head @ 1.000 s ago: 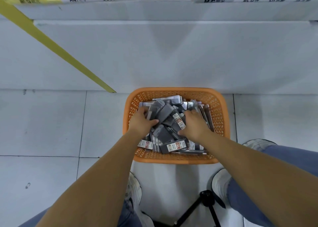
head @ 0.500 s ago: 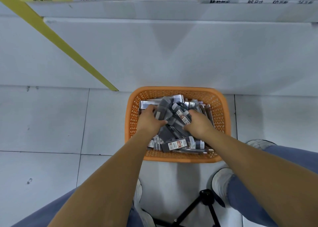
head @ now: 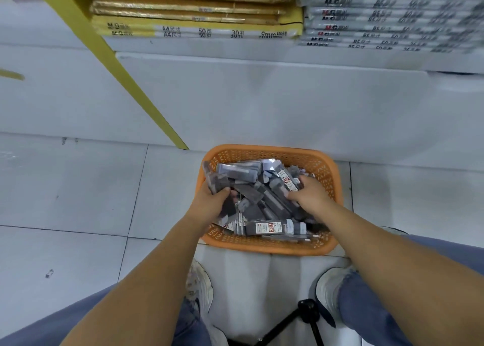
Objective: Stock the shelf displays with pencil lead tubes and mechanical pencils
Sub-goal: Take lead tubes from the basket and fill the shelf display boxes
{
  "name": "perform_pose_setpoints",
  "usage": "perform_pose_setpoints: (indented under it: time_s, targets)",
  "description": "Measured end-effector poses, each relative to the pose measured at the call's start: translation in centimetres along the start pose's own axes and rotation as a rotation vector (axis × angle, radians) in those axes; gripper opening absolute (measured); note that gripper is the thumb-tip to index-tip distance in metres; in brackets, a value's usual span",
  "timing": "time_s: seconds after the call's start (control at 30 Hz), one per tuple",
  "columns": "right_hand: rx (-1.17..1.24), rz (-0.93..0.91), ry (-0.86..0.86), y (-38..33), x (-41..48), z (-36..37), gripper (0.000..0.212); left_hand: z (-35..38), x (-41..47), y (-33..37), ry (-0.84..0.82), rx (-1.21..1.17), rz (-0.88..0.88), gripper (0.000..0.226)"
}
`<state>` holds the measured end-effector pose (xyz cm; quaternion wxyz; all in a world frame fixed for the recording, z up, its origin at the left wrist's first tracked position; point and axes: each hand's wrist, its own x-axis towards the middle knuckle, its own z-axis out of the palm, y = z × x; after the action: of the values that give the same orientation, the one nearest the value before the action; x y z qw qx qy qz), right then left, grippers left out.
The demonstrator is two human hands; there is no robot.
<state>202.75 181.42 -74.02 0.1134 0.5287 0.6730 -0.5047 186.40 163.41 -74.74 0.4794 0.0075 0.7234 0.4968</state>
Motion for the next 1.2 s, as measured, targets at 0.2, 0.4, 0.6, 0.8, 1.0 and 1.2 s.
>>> perform_pose_setpoints:
  time_s: [0.2, 0.4, 0.6, 0.8, 1.0, 1.2]
  targets:
    - [0.153, -0.157, 0.160, -2.7, -2.8, -3.1, 0.015, -0.2, -2.8, 1.7, -0.043, -0.133, -0.054, 0.029]
    - [0.473, -0.284, 0.055, -7.5, -8.8, -6.2, 0.021, 1.7, -7.0, 7.8, -0.189, -0.224, 0.105, 0.028]
    - [0.814, -0.442, -0.041, -12.6, -15.3, -6.6, 0.025, 4.1, -13.6, 14.0, -0.507, -0.250, 0.230, 0.032]
    - [0.667, -0.636, -0.014, -16.4, -19.2, -8.8, 0.022, 3.7, -18.0, 19.2, -0.520, -0.061, 0.362, 0.021]
    - [0.315, -0.887, 0.062, -20.1, -22.2, -14.8, 0.039, 2.1, -21.1, 25.4, -0.447, 0.090, 0.472, 0.012]
    - [0.329, -0.884, 0.053, -22.5, -23.1, -18.2, 0.019, 1.2, -21.3, 28.1, -0.396, -0.044, 0.508, 0.032]
